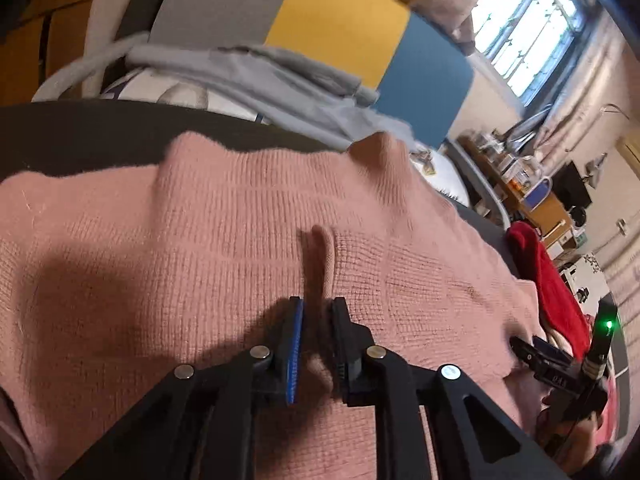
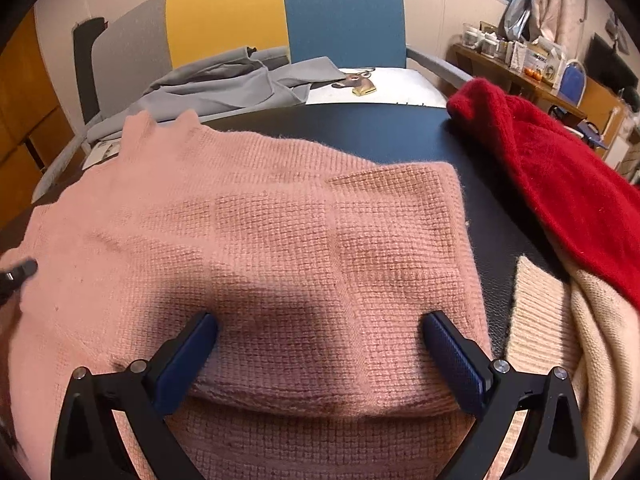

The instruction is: Fold clothes

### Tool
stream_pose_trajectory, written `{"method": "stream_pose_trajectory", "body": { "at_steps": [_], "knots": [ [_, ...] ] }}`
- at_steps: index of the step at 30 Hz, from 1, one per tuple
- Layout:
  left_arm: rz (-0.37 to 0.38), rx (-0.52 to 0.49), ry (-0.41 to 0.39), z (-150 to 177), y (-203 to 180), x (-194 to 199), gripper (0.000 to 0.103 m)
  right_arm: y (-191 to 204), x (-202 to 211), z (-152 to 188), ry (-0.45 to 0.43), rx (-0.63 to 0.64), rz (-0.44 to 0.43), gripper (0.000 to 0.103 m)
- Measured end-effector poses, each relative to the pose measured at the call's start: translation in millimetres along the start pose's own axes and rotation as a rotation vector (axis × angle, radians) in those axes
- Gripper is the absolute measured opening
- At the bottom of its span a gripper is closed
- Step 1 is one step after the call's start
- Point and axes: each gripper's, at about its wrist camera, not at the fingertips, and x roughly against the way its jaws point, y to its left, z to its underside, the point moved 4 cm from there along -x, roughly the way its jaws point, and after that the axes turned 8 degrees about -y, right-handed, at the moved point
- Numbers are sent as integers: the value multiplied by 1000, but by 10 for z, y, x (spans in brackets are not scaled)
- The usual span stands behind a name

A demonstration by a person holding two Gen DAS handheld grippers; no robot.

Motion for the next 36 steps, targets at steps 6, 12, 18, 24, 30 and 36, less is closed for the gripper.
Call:
{"method": "stream_pose_trajectory", "body": {
  "at_steps": [6,12,18,24,30,36],
  "knots": [
    [-86,9,18,14,-145,138,15,23,28,27,-15,9,15,103],
    [-75,27,27,369,-145,627,19,41,70,3,23,24,33,103],
    [-171,20,4,823,252,1368,21,377,653,184,-104,72,23,103],
    [-267,80,-70,1119,830,2108,23,962,832,613,-65,210,-103,103],
    [-289,158,-159,1162,1198,2536,25,922,775,650,-20,163,-147,103],
    [-189,94,-178,813,957,2301,32,957,809,662,-27,168,-138,103]
  ]
}}
